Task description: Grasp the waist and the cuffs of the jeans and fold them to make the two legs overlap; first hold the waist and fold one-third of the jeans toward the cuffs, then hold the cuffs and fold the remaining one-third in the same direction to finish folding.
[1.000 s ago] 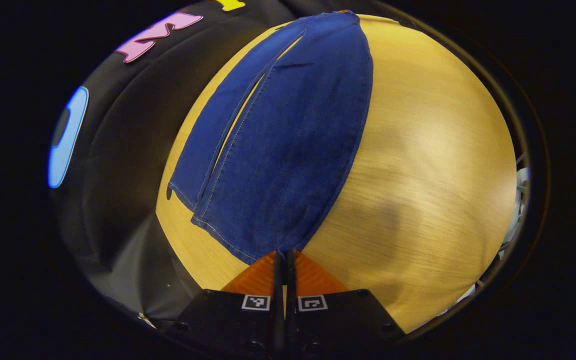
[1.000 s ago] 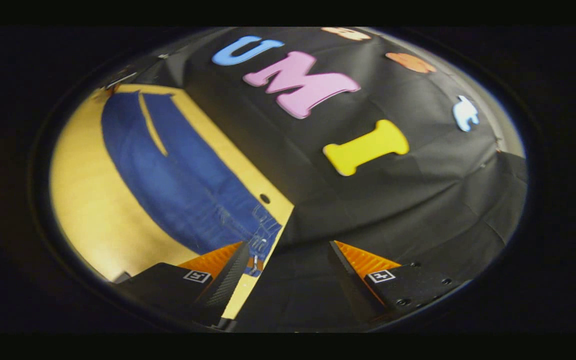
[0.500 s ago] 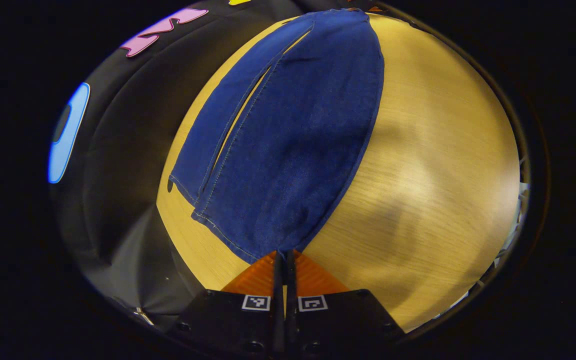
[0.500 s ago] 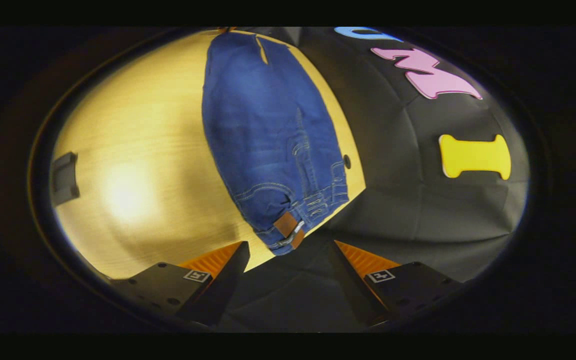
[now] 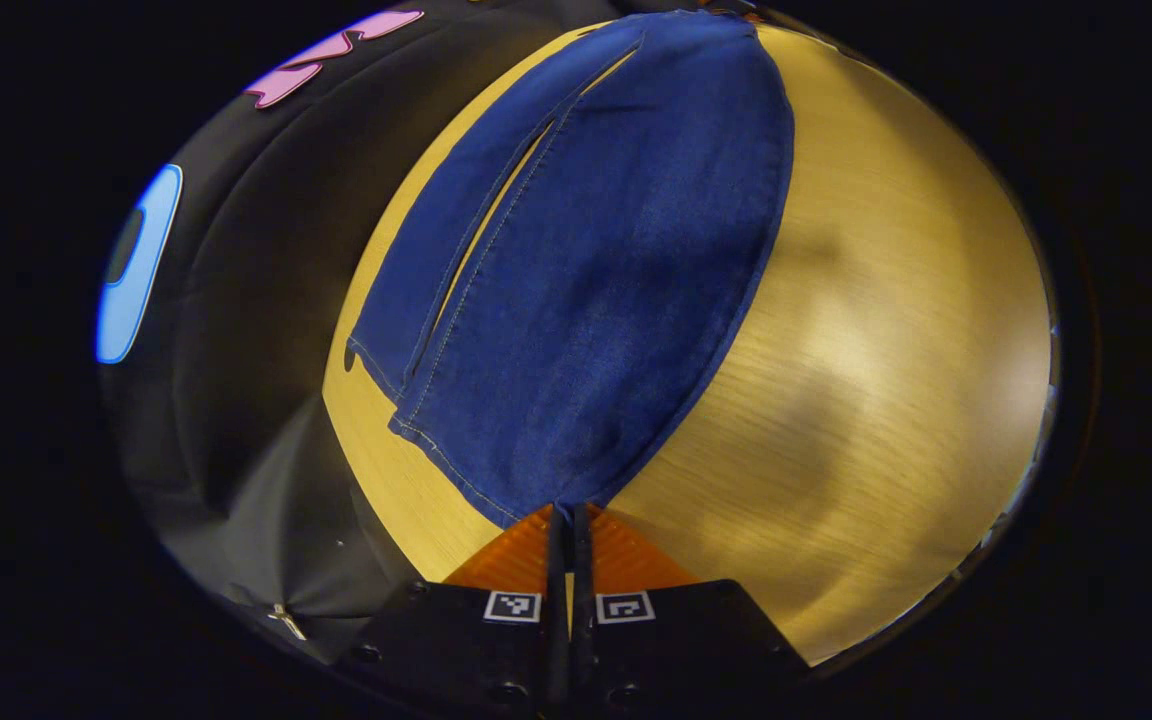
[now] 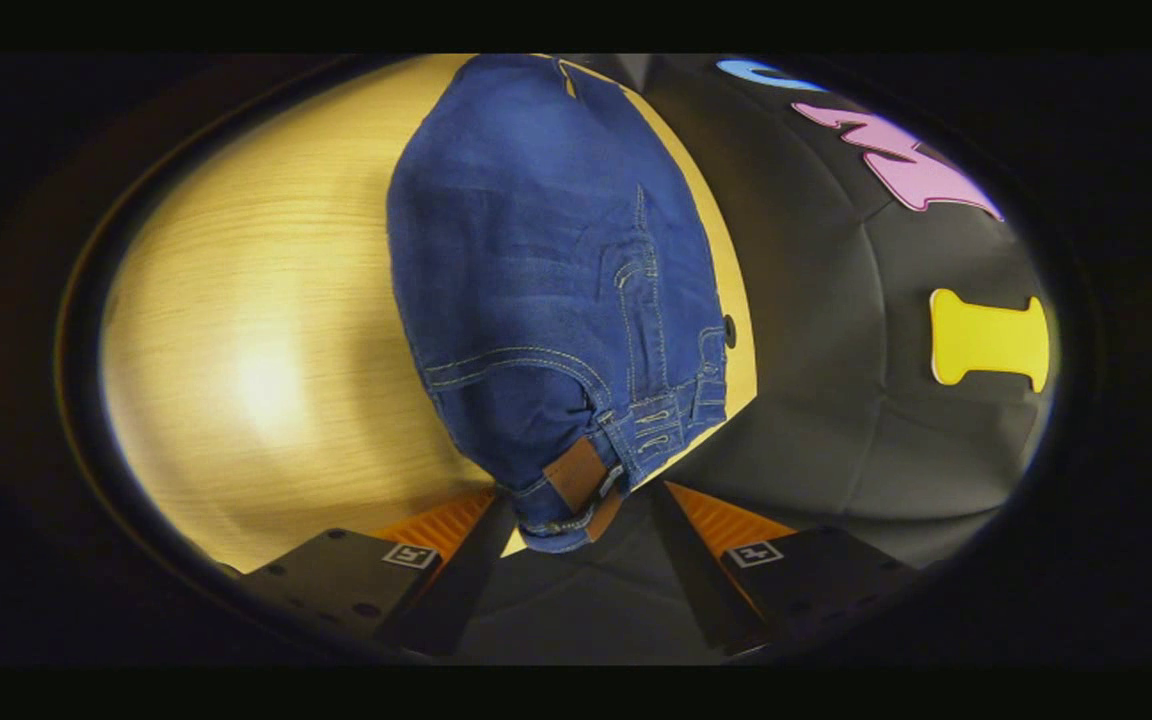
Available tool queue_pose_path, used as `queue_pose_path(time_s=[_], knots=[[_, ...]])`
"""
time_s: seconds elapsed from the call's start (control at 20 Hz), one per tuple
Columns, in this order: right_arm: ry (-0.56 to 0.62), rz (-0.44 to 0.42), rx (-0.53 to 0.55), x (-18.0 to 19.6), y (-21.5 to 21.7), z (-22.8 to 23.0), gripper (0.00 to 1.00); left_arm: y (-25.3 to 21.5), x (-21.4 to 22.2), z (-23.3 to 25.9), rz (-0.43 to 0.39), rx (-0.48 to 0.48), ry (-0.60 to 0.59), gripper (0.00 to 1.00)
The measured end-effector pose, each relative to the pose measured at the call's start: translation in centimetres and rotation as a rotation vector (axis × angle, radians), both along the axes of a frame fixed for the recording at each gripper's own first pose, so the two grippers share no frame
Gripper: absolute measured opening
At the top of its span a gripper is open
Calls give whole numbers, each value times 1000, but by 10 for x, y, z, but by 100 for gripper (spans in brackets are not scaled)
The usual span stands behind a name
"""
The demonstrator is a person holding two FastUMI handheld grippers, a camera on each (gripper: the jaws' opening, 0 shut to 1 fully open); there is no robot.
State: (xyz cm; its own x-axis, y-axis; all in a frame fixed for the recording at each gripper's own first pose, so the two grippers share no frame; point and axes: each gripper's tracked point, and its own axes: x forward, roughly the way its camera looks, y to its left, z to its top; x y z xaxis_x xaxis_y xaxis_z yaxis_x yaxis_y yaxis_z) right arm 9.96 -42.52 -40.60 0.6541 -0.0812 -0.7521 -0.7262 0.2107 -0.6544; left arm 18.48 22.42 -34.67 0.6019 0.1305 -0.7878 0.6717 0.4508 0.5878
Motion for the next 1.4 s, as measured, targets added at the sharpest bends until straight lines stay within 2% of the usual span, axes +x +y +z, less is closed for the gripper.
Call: queue_pose_path(time_s=[0.05,0.1,0.25,0.3,0.45,0.5,0.6,0.7,0.75,0.8,0.95,1.0,1.05,1.1,1.3,1.35,1.4], knots=[[0,0,-5,1,0,-3,75,-1,1,0,6,5,-9,6],[12,2,-8,1,0,-7,73,-1,1,0,10,11,-21,6],[14,10,-35,3,2,-6,27,-1,1,-2,23,23,-47,6],[12,-2,-30,10,2,-12,34,-2,0,-2,31,20,-53,6],[65,-35,9,6,4,-14,2,-2,3,-3,99,-23,-63,6],[86,-33,11,4,6,-12,7,-2,2,-2,128,-48,-62,6],[119,-30,12,6,7,-9,0,-2,2,0,186,-82,-42,6],[118,-52,32,11,9,0,0,-5,7,1,260,-141,-18,6],[105,-63,43,16,9,9,11,-6,10,4,299,-179,-16,6],[85,-75,58,24,11,21,0,-5,12,8,341,-216,-22,6],[27,-134,125,58,16,62,0,-8,27,30,435,-318,-72,6],[13,-151,152,70,21,75,6,-14,33,40,462,-344,-81,6],[3,-170,178,83,24,86,6,-19,38,52,493,-383,-93,6],[-5,-196,210,96,28,97,6,-20,42,66,530,-423,-107,2],[6,-336,359,149,42,125,5,-22,81,122,676,-623,-153,6],[8,-371,394,165,46,133,10,-22,94,138,717,-688,-158,6],[14,-408,419,175,47,131,5,-23,100,145,738,-713,-150,6]])
